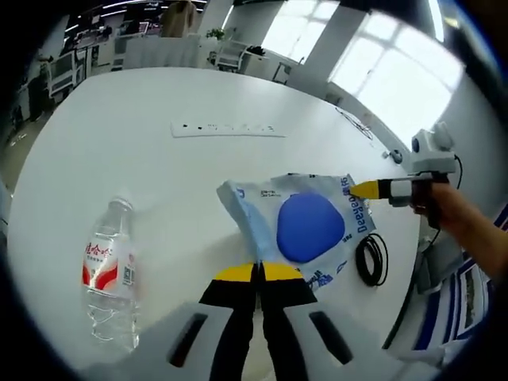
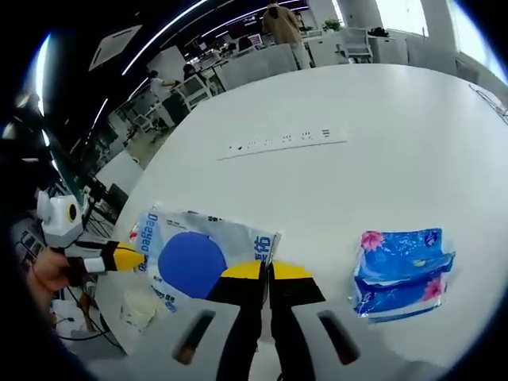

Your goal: Arrange the tabletop items into an orderly group along one side of the table until the central work area is clear of visible clutter.

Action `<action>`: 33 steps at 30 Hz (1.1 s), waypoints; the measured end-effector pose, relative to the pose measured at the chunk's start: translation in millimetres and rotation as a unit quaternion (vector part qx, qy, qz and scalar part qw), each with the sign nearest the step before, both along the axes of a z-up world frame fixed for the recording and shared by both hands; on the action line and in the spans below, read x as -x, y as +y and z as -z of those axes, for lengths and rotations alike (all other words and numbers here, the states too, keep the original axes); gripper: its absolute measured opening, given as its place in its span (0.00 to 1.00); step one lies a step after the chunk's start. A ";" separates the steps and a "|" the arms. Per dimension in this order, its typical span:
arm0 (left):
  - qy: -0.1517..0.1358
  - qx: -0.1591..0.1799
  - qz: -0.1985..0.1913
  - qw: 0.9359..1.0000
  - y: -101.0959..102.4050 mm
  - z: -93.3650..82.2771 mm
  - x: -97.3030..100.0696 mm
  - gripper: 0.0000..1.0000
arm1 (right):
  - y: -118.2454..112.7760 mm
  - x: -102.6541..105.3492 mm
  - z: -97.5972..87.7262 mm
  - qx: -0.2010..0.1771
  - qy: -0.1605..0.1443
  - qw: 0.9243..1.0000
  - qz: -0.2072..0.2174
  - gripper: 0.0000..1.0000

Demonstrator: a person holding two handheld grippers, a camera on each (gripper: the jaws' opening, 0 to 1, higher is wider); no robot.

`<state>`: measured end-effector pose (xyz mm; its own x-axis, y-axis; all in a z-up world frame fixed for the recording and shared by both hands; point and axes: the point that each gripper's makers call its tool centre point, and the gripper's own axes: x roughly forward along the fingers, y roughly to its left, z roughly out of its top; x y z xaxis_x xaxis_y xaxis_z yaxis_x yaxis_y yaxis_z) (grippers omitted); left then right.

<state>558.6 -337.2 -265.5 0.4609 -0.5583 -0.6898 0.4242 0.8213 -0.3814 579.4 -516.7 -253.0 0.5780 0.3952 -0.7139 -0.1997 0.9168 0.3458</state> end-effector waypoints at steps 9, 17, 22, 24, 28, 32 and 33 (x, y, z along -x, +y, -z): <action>-0.004 0.010 0.006 1.000 -20.5 -1.2 -14.1 0.00 | -20.6 -19.4 2.1 0.019 -0.003 1.000 -0.008 0.00; 0.011 0.012 0.014 1.000 -37.0 15.7 -16.5 0.00 | -33.4 -28.4 20.0 0.057 0.009 0.998 -0.040 0.00; 0.022 0.011 0.015 1.000 -40.8 24.2 -14.9 0.00 | -38.8 -30.7 34.7 0.076 0.024 0.995 -0.058 0.00; 0.027 0.010 0.014 0.999 -41.0 29.2 -14.5 0.00 | -39.3 -30.5 39.5 0.085 0.027 0.994 -0.067 0.00; 0.039 0.010 0.014 0.999 -42.0 39.2 -13.1 0.00 | -41.7 -28.2 48.7 0.111 0.034 0.989 -0.089 0.00; 0.047 0.007 0.015 0.999 -43.6 47.7 -11.1 0.00 | -42.6 -25.9 55.1 0.130 0.039 0.985 -0.102 0.00; 0.049 0.007 0.015 0.999 -43.8 49.3 -10.9 0.00 | -43.5 -25.2 56.8 0.136 0.042 0.984 -0.104 0.01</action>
